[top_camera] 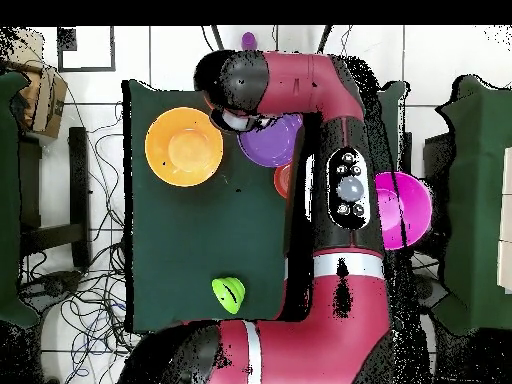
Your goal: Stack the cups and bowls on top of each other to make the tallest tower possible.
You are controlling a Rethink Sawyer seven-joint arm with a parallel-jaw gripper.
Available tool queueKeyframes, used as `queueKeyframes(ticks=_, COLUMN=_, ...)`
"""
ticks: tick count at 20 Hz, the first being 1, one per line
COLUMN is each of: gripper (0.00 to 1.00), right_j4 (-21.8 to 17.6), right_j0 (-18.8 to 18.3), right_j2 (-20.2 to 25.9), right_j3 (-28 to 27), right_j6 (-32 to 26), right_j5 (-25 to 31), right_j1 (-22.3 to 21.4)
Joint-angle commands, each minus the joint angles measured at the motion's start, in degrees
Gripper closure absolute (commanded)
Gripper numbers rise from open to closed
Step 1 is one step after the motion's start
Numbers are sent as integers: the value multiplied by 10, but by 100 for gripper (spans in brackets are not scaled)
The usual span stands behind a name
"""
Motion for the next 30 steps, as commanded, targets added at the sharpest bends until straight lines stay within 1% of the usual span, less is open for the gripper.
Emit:
queueKeyframes(ticks=1, gripper=0, right_j4=-28, right_j0=0, right_j2=40, right_j3=22, right_j6=-144, right_j5=11, right_j1=-17)
queueKeyframes(ticks=4, gripper=0, right_j4=-26, right_j0=2, right_j2=38, right_j3=20, right_j6=-138, right_j5=17, right_j1=-17)
queueKeyframes(ticks=5, gripper=0, right_j4=-22, right_j0=5, right_j2=36, right_j3=26, right_j6=-123, right_j5=12, right_j1=-21)
queueKeyframes(ticks=9, gripper=0, right_j4=-10, right_j0=35, right_j2=17, right_j3=33, right_j6=-42, right_j5=29, right_j1=-34)
queueKeyframes(ticks=12, gripper=0, right_j4=-9, right_j0=53, right_j2=6, right_j3=30, right_j6=-16, right_j5=40, right_j1=-39)
queueKeyframes(ticks=15, gripper=0, right_j4=-11, right_j0=73, right_j2=-9, right_j3=30, right_j6=14, right_j5=38, right_j1=-41)
queueKeyframes(ticks=17, gripper=0, right_j4=-7, right_j0=89, right_j2=-19, right_j3=25, right_j6=42, right_j5=47, right_j1=-41)
queueKeyframes(ticks=19, gripper=0, right_j4=-3, right_j0=101, right_j2=-26, right_j3=17, right_j6=57, right_j5=57, right_j1=-39)
queueKeyframes(ticks=21, gripper=0, right_j4=2, right_j0=105, right_j2=-28, right_j3=18, right_j6=58, right_j5=52, right_j1=-37)
queueKeyframes(ticks=23, gripper=0, right_j4=7, right_j0=103, right_j2=-30, right_j3=27, right_j6=56, right_j5=30, right_j1=-34)
queueKeyframes(ticks=26, gripper=0, right_j4=17, right_j0=96, right_j2=-30, right_j3=54, right_j6=49, right_j5=-5, right_j1=-36)
queueKeyframes(ticks=30, gripper=0, right_j4=21, right_j0=87, right_j2=-30, right_j3=79, right_j6=35, right_j5=-35, right_j1=-39)
